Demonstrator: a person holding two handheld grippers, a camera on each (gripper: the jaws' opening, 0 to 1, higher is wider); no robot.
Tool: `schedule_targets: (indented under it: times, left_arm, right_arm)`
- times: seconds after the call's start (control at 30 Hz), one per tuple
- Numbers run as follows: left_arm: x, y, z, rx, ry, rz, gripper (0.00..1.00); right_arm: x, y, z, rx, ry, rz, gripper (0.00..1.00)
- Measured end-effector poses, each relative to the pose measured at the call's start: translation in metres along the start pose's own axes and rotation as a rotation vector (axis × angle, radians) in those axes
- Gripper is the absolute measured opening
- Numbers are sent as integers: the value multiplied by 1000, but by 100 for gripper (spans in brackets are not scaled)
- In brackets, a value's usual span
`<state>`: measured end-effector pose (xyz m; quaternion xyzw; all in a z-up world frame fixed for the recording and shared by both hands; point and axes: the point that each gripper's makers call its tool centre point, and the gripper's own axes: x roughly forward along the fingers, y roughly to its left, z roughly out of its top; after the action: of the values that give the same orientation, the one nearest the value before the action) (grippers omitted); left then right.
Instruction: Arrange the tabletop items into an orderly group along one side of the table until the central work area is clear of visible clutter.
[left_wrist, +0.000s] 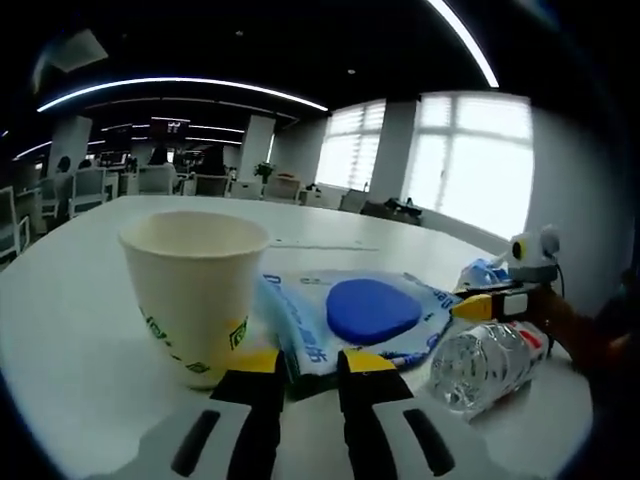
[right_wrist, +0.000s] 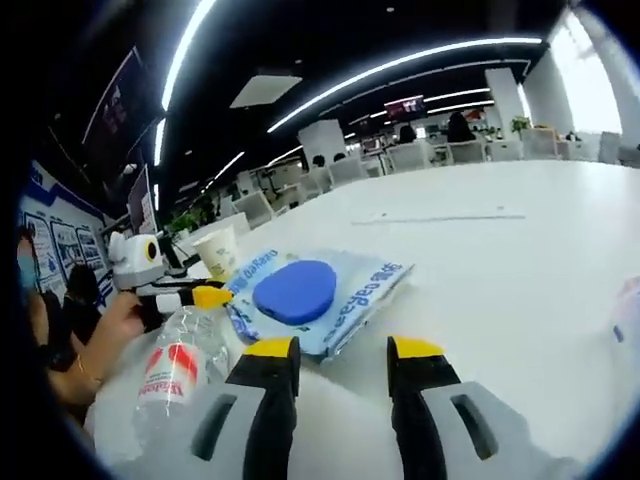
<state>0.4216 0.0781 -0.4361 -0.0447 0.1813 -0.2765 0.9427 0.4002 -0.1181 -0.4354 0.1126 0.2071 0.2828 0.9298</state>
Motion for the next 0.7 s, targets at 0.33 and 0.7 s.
schedule_targets:
  times: [0.33,0.7]
  left_arm:
    - [0,0,0,1,-6,2,17]
    - [-2,-2,5,103,-13,18,4]
  right_arm:
    - [2,7,-1,-65,0,15,10]
    - [-4,11,-3,-108,0,25,4]
